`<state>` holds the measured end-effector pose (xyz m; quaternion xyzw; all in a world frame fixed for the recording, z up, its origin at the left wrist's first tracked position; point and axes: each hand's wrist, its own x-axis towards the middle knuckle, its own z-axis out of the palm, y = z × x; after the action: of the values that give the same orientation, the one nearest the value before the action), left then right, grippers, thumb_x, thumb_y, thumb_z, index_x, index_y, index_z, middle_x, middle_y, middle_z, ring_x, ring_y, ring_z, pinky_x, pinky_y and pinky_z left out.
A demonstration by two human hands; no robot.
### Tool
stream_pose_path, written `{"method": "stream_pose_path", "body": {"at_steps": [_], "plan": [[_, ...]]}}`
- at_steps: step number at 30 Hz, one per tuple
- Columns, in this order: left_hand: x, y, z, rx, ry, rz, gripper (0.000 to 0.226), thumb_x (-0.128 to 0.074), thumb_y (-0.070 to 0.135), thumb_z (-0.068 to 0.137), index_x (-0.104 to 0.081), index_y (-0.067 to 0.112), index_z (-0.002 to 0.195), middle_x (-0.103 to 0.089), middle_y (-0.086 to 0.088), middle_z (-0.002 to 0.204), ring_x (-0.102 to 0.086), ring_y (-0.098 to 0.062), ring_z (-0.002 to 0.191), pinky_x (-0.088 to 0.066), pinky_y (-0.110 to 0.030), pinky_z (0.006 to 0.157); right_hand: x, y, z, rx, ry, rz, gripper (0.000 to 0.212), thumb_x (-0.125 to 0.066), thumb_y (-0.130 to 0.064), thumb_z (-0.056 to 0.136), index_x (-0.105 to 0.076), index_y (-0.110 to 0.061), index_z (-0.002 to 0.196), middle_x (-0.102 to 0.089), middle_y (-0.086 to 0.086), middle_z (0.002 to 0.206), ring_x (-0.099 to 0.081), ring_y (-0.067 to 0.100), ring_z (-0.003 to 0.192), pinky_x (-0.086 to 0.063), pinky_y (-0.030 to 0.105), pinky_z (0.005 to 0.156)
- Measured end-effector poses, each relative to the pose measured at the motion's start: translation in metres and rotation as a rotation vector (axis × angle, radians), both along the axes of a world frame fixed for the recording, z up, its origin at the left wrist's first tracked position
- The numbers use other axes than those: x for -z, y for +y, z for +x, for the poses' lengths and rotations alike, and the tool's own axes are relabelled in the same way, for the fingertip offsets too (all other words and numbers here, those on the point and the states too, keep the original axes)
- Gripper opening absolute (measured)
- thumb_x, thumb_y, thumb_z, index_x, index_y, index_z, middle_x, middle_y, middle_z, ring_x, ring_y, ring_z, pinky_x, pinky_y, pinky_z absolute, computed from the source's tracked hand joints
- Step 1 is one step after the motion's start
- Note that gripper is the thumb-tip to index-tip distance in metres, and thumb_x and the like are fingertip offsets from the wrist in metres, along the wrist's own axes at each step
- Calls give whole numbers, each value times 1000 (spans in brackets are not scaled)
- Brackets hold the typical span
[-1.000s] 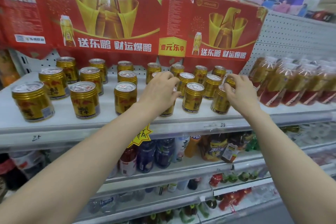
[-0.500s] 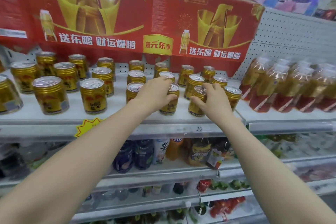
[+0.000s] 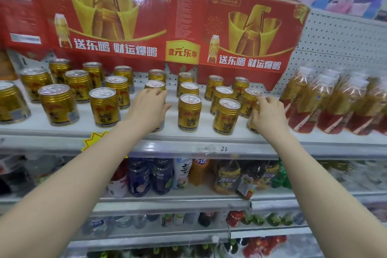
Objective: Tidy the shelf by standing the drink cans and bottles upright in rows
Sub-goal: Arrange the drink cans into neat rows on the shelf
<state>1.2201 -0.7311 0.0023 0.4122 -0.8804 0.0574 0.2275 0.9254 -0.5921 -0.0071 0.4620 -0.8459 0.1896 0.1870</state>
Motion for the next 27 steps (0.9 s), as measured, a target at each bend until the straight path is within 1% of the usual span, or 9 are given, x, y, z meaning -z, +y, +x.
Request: {"method": "stream_pose_path", "body": {"at_steps": [5, 7, 9, 11, 14, 17, 19, 23, 27], "plan": [[2, -3, 1, 13, 27, 18, 45, -50, 33, 99, -51, 11, 139, -57, -8, 136, -47, -30, 125, -37, -43, 106, 4, 0, -3, 16, 83, -2, 35, -52, -26, 97, -57, -3, 123, -55, 22, 126, -45, 41, 114, -33, 46, 99], [3, -1, 2, 12, 28, -41, 43, -53, 32, 98, -54, 11, 136, -58, -7, 135, -44, -30, 130, -29, -46, 111, 3, -2, 5, -10, 104, -94, 35, -50, -31, 98, -60, -6, 121, -57, 18, 125, -47, 39, 116, -36, 47, 99], [3, 4, 0, 53, 63, -142, 41, -60, 27, 95, -59, 7, 130, -60, -10, 131, -44, -31, 130, -22, -50, 115, -1, -5, 20, -161, 118, -232, 37, -49, -33, 99, -62, -7, 122, -60, 15, 123, -49, 35, 116, -36, 46, 99], [0, 15, -7, 141, 117, -189, 42, -65, 23, 92, -60, 6, 130, -61, -11, 130, -47, -30, 129, -27, -46, 115, -3, -12, 40, -310, 122, -239, 41, -49, -35, 99, -61, -7, 126, -59, 14, 125, -50, 33, 118, -38, 45, 101], [-3, 32, -24, 240, 105, -173, 40, -64, 23, 93, -60, 9, 130, -60, -7, 132, -50, -26, 126, -40, -38, 105, 2, -22, 56, -369, 67, -104, 43, -50, -35, 99, -57, -9, 133, -56, 14, 131, -50, 35, 118, -42, 45, 100], [-1, 37, -34, 239, 68, -147, 33, -63, 20, 93, -64, 9, 124, -63, -8, 126, -57, -28, 115, -51, -41, 93, 5, -25, 57, -366, 28, -71, 44, -51, -32, 100, -55, -8, 136, -56, 14, 130, -50, 37, 116, -40, 45, 100], [1, 37, -35, 222, 75, -135, 30, -65, 15, 91, -66, 7, 120, -66, -9, 121, -59, -30, 110, -53, -44, 88, 7, -25, 57, -379, 38, -81, 44, -52, -31, 100, -54, -6, 137, -56, 14, 130, -49, 37, 116, -39, 44, 101], [1, 40, -36, 211, 102, -146, 29, -66, 12, 91, -67, 7, 120, -66, -9, 119, -60, -29, 108, -53, -43, 87, 9, -23, 57, -371, 69, -79, 45, -51, -32, 100, -53, -6, 137, -55, 14, 131, -48, 36, 116, -39, 43, 101], [-3, 43, -33, 223, 62, -97, 38, -62, 19, 94, -60, 8, 130, -59, -9, 132, -53, -28, 121, -48, -44, 98, -5, -15, 64, -384, 73, -34, 48, -45, -37, 102, -48, -10, 142, -52, 11, 138, -46, 32, 125, -38, 42, 104]]}}
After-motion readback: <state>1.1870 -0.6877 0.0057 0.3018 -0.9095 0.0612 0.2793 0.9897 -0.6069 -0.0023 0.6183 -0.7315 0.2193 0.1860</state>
